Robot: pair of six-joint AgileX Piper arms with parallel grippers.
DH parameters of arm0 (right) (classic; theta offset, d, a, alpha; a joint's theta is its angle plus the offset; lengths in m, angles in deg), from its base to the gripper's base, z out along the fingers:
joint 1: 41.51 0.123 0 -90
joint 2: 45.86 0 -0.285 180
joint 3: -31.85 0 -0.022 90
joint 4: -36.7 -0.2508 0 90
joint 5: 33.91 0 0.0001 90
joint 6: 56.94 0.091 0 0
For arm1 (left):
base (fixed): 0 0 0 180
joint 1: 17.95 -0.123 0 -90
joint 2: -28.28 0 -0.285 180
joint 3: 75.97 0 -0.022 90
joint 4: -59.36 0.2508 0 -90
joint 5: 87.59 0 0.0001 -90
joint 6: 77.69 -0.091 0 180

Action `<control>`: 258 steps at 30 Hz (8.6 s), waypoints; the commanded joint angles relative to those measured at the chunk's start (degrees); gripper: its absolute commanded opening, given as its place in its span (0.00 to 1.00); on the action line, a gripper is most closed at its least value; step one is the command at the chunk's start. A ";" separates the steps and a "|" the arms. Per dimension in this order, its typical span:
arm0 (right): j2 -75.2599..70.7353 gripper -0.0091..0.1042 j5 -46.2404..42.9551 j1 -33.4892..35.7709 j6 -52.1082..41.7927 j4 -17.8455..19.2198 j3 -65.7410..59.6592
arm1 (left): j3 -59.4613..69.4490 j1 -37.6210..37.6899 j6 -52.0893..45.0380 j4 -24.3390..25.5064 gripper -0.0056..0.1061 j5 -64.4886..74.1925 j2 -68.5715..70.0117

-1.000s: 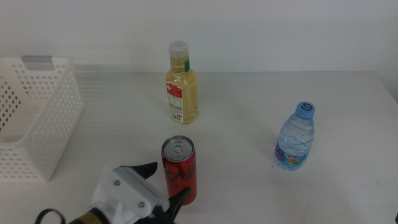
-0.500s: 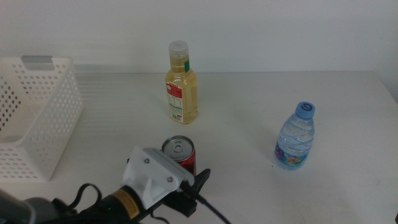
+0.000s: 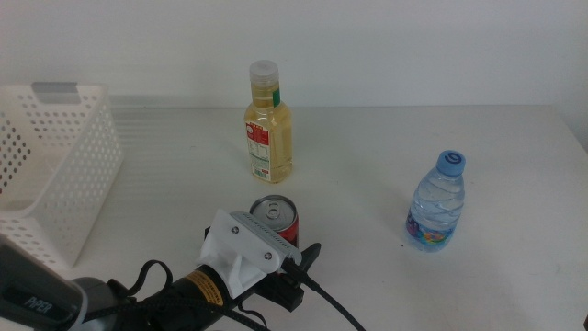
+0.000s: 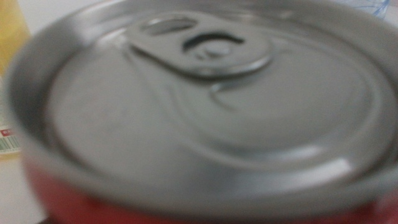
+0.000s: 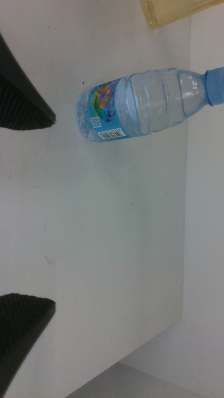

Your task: Use arms to grab the bottles and put them into the dustbin to the left of the table.

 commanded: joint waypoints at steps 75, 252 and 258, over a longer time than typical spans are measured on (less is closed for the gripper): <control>-1.55 0.84 -3.95 -0.31 -0.57 0.35 0.39 | -52.70 -41.67 -16.25 -10.82 0.01 119.76 26.35; -1.55 0.84 -3.95 -0.31 -0.57 0.35 0.39 | -1.25 -16.73 6.83 6.01 0.86 1.37 14.55; -1.55 0.84 -3.95 -0.31 -0.57 0.35 0.39 | -6.93 -22.99 13.83 18.59 0.86 1.39 10.27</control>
